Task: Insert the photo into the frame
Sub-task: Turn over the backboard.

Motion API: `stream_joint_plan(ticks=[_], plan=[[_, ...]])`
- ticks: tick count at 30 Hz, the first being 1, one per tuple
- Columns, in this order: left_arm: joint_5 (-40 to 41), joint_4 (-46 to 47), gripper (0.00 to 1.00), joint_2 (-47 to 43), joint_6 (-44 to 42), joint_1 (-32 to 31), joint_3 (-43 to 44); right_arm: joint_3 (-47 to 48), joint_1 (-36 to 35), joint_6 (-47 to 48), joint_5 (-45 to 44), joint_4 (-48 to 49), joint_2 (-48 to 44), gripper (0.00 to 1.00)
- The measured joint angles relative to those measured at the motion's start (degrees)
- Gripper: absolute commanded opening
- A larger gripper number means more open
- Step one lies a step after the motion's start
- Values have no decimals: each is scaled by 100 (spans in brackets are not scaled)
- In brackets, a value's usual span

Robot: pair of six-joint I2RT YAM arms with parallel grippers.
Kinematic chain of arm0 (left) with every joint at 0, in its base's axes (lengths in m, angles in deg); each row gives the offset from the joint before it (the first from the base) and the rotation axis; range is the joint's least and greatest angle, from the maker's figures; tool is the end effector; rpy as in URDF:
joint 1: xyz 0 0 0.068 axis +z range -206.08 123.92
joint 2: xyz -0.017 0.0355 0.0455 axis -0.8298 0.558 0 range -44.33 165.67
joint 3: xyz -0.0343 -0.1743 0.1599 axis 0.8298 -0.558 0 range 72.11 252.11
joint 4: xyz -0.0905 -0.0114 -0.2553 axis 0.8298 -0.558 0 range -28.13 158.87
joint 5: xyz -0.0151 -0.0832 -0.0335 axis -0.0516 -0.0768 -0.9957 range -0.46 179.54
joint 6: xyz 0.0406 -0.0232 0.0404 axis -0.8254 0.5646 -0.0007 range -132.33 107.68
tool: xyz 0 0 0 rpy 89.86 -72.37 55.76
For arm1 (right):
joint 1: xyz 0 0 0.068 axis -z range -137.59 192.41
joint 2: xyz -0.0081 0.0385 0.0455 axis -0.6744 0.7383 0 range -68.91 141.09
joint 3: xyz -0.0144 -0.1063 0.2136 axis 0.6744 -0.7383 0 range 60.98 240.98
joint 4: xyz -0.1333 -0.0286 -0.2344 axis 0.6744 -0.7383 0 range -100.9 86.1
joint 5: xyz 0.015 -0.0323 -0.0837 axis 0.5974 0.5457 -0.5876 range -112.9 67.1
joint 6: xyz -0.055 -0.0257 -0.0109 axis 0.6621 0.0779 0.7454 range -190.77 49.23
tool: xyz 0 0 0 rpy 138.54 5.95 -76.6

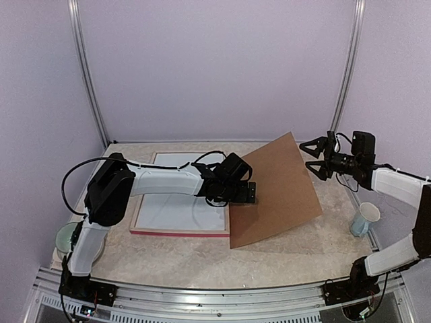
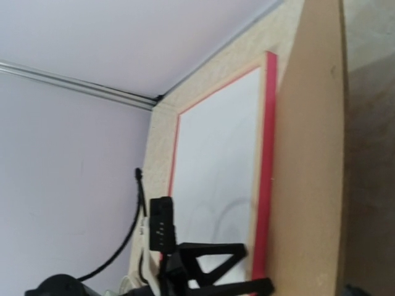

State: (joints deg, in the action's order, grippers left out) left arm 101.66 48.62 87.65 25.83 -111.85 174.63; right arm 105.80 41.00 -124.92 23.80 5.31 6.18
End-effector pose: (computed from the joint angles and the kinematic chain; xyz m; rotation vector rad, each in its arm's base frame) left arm 0.2905 -0.4097 0.1191 0.2833 2.4561 -0.4835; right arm 0.3099 0.0415 0.2198 0.3577 2.0570 1.4049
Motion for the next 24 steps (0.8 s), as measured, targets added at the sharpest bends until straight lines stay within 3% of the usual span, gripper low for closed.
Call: stream_joint_plan(ticks=[14, 24], plan=[[-46, 326, 99, -184, 66, -50, -31, 59, -522, -601, -85, 994, -146, 99], [-151, 964, 99, -719, 234, 63, -892, 68, -1001, -957, 39, 1563, -50, 99]])
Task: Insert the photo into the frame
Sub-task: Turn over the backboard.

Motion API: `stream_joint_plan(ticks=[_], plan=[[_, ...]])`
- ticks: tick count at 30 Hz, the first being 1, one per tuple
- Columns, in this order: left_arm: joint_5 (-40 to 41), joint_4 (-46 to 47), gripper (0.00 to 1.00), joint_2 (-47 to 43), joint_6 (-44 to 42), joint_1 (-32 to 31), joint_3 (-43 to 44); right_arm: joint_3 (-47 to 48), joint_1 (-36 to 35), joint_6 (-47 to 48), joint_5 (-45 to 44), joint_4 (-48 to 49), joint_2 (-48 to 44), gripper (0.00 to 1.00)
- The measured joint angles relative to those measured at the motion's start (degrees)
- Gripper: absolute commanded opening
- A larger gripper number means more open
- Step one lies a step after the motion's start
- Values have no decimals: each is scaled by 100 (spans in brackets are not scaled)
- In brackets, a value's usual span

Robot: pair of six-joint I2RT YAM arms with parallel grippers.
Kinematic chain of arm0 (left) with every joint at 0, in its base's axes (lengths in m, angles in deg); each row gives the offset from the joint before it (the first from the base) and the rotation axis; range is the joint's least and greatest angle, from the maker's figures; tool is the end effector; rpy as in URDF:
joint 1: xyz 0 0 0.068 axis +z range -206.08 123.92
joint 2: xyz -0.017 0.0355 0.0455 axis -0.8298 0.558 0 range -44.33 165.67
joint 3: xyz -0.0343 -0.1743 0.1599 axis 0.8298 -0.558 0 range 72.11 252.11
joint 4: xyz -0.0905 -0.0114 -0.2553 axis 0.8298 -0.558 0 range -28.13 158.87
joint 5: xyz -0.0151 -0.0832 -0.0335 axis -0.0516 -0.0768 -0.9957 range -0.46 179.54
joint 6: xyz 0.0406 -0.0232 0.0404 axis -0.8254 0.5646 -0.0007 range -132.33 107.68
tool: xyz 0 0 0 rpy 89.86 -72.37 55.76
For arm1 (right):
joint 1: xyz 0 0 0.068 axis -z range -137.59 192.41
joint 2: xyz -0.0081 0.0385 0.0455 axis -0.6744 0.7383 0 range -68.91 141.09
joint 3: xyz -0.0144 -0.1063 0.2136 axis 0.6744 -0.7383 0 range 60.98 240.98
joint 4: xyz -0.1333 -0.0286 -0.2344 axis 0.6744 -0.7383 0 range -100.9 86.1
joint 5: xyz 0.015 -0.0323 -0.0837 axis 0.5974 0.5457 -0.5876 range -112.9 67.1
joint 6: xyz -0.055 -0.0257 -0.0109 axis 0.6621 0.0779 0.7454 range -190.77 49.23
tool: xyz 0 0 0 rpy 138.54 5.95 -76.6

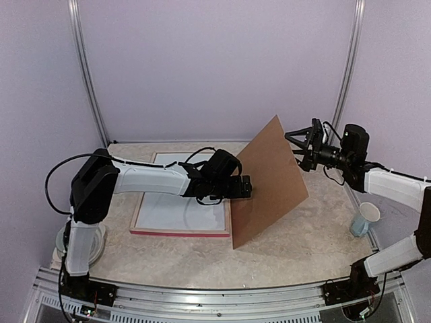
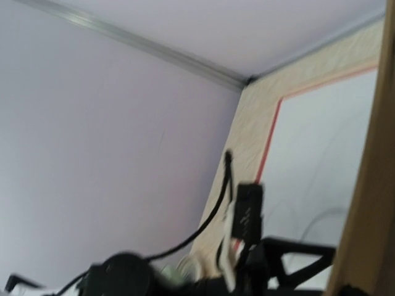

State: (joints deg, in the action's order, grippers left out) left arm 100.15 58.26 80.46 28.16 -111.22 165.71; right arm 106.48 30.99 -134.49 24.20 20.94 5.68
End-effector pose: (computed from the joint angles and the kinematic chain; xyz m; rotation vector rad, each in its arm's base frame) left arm 0.2867 -0.3966 0.1407 0.2048 2.3640 -0.6380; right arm 0.3039 0.0961 0.2547 0.1372 1.9038 1.6127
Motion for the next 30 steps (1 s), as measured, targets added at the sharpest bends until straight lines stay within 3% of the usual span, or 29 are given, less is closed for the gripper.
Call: stream_joint_plan(ticks=[8, 20, 30], plan=[[-238, 210, 99, -501, 118, 162, -1010, 4, -326, -197, 323, 111, 48, 99], [-387, 509, 99, -1154, 162, 271, -1198, 529, -863, -223, 323, 203, 448, 99], [-721, 1029, 99, -2339, 328, 640, -2103, 881, -1248, -219, 284, 310, 905, 99]])
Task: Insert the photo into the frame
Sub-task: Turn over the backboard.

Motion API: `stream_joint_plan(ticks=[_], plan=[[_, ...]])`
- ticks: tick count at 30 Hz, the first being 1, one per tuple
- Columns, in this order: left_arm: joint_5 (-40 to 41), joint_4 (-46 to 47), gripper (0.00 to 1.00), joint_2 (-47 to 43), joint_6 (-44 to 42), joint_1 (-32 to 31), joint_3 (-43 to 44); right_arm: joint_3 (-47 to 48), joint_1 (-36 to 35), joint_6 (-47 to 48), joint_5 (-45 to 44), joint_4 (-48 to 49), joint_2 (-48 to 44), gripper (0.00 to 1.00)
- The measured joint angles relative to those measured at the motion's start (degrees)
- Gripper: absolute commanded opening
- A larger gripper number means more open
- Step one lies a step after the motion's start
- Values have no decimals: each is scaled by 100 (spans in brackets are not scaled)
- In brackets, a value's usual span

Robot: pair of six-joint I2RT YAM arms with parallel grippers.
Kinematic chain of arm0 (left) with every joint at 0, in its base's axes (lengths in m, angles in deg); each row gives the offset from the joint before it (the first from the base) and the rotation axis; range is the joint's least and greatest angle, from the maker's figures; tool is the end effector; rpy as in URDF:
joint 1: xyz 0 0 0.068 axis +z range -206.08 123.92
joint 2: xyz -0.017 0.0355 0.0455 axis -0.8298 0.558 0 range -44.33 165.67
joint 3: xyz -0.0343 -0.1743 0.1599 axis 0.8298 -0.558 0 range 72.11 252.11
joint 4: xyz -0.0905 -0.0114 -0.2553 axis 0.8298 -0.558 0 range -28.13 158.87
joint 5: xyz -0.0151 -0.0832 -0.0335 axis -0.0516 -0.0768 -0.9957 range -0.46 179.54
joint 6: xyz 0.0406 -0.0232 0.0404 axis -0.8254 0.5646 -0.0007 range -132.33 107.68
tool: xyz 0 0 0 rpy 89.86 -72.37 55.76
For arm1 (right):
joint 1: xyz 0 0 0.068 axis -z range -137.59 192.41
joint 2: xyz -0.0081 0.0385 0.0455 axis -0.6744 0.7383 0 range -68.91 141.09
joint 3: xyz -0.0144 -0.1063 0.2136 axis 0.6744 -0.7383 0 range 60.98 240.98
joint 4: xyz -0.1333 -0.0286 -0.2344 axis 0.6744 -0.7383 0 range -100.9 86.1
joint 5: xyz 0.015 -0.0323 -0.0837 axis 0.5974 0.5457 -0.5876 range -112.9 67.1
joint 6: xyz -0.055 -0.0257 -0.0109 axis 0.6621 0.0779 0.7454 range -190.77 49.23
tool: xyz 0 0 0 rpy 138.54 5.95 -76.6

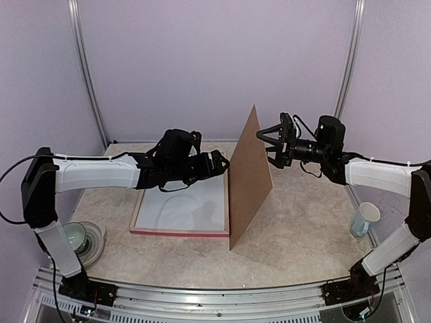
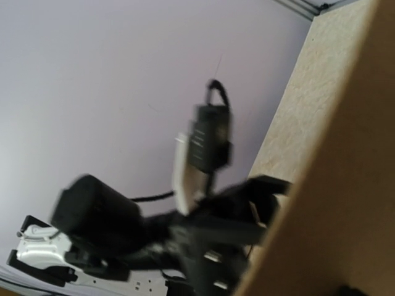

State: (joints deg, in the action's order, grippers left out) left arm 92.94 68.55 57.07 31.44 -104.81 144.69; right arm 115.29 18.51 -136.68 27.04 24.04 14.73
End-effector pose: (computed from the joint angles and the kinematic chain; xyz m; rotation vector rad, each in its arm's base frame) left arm 0.2811 -0.3162 0.2086 0.0574 2.2123 -0.8935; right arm 0.3061 0.1746 0.2658 -0.1171 1.9516 1.8133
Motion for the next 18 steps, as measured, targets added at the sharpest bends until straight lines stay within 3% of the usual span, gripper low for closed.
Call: stream_joint_plan(ticks=[10, 18], plan=[[-920, 640, 99, -715, 396, 240, -168, 28, -348, -197, -81, 573, 592, 99], [-1097, 813, 99, -868, 496, 240, -181, 28, -616, -870, -87, 1980, 1082, 99]])
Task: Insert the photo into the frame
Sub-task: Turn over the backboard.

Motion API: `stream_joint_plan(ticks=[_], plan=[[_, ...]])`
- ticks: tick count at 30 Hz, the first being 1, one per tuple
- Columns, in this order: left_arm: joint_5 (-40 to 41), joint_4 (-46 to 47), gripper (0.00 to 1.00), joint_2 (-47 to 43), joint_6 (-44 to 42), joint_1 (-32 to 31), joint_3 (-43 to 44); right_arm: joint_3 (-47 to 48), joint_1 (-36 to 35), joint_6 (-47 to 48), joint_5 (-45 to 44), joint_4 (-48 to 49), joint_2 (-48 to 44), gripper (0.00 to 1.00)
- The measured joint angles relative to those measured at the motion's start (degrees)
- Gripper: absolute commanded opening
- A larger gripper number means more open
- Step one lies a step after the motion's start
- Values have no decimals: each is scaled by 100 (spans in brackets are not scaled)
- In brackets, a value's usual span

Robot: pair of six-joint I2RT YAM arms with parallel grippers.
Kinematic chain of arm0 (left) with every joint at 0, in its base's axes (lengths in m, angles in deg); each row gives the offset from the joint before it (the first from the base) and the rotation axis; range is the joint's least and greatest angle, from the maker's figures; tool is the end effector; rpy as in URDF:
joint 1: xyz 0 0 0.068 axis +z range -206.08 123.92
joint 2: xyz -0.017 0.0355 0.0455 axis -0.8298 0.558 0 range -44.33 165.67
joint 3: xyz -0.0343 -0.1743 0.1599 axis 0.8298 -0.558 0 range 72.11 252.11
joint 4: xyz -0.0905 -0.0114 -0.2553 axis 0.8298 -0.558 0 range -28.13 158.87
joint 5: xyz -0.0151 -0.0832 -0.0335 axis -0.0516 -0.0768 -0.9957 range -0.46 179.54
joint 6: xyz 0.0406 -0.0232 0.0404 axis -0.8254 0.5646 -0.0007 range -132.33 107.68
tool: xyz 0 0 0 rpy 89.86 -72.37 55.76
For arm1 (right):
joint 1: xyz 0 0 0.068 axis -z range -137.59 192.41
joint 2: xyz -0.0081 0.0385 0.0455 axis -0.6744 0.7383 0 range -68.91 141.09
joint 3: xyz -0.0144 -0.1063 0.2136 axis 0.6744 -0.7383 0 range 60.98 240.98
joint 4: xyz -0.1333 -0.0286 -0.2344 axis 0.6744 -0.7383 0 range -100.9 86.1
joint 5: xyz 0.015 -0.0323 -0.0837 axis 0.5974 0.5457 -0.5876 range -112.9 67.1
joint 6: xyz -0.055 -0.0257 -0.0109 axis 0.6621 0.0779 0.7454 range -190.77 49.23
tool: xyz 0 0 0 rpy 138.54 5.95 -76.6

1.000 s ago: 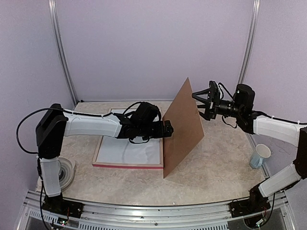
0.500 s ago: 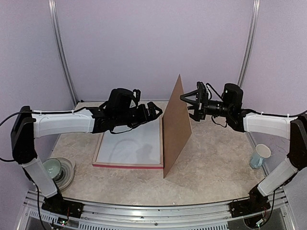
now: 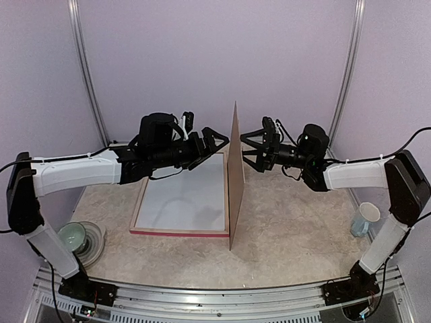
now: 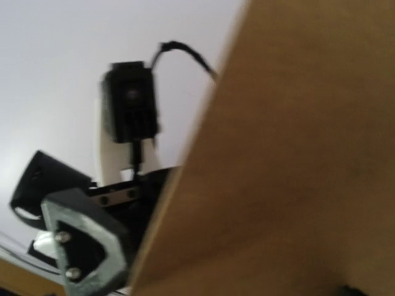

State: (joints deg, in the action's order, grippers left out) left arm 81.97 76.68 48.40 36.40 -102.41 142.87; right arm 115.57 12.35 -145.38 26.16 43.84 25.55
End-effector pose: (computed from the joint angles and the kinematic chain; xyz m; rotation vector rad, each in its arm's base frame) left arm 0.2763 -0.2984 0.2728 0.0618 2.0158 -1.2474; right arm 0.3077 0.2186 0.2384 -0.1760 1.8743 1.9801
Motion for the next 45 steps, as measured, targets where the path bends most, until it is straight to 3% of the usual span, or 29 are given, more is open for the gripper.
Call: stream_joint_plan(ticks=[17, 29, 37, 45], plan=[[2, 160, 99, -595, 35, 109, -291, -92, -280, -529, 2, 1471, 756, 99], [-400, 295, 99, -428, 55, 133, -282, -348, -282, -1106, 20, 2822, 2210, 99], [-409, 306, 98, -428, 55, 138, -328, -411, -282, -1080, 13, 2889, 2505, 99], [-337, -149, 90, -428, 9, 184, -332, -518, -282, -953, 15, 2861, 2514, 99]])
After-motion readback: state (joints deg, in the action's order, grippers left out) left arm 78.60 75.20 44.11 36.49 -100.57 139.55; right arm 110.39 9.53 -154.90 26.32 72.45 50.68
